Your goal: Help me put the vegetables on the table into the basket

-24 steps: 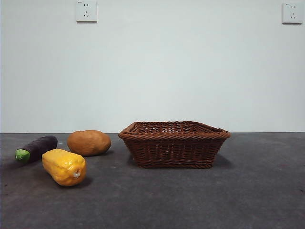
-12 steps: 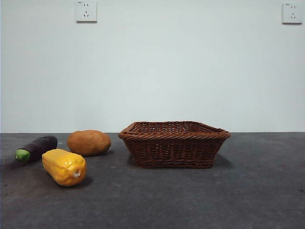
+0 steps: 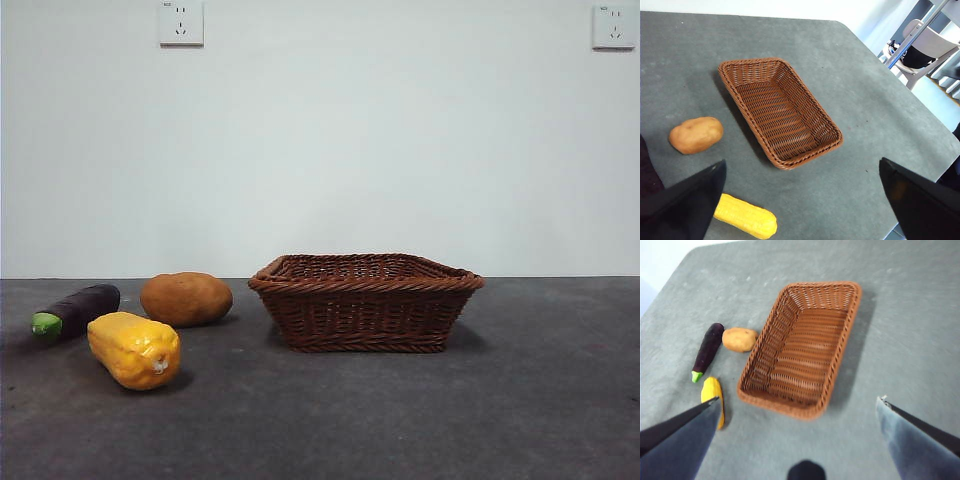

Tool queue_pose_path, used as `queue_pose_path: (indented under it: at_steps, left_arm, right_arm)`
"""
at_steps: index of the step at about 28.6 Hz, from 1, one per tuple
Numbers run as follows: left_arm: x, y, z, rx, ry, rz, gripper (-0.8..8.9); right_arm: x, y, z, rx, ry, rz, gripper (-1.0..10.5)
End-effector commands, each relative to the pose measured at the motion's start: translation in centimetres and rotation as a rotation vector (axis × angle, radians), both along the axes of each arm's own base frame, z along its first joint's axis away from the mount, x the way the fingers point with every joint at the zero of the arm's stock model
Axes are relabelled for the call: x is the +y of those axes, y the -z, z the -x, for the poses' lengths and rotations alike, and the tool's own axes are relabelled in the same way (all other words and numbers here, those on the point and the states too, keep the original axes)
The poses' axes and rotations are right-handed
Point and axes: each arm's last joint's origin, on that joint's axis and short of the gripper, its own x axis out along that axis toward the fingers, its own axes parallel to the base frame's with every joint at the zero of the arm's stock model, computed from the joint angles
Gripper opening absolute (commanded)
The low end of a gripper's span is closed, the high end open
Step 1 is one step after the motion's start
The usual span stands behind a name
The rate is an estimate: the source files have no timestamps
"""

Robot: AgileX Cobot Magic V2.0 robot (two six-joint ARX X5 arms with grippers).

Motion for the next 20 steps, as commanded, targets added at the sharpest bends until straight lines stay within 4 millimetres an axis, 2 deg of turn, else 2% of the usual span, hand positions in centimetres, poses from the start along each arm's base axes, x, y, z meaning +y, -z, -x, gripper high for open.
queue_pose_path:
  at_steps: [1,3,6,10,15,18,20]
  left_arm:
    - [0.0,0.0,-0.5,-0.01,0.001,-0.002,6.16]
    - [0.0,0.1,-1.0,0.002,0.001,-0.002,6.16]
    - [0.0,0.4,-1.5,0.019,-0.001,-0.003,6.16]
    - [0.0,0.6,-1.9,0.033,-0.003,-0.005,6.16]
    - [0.0,0.5,-2.0,0.022,-0.003,-0.004,6.16]
    - [0.0,0.5,-2.0,0.028,-0.008,-0.001,6.16]
    - [0.0,0.5,-2.1,0.028,-0.01,-0.002,6.16]
  right_arm:
    - [1.2,0.2,-4.1,0.051,-0.007,0.003,6.3]
    - [2.6,1.0,-8.1,0.102,-0.021,0.032,6.3]
    - [5.1,3.5,-13.1,0.185,-0.041,0.092,6.3]
    - [7.8,8.2,-17.7,0.295,-0.059,0.157,6.3]
    - [9.5,13.9,-20.9,0.374,-0.034,0.249,6.2]
    - [9.8,16.1,-22.1,0.38,-0.01,0.265,5.4]
    - [9.9,17.2,-22.7,0.377,-0.007,0.266,5.3]
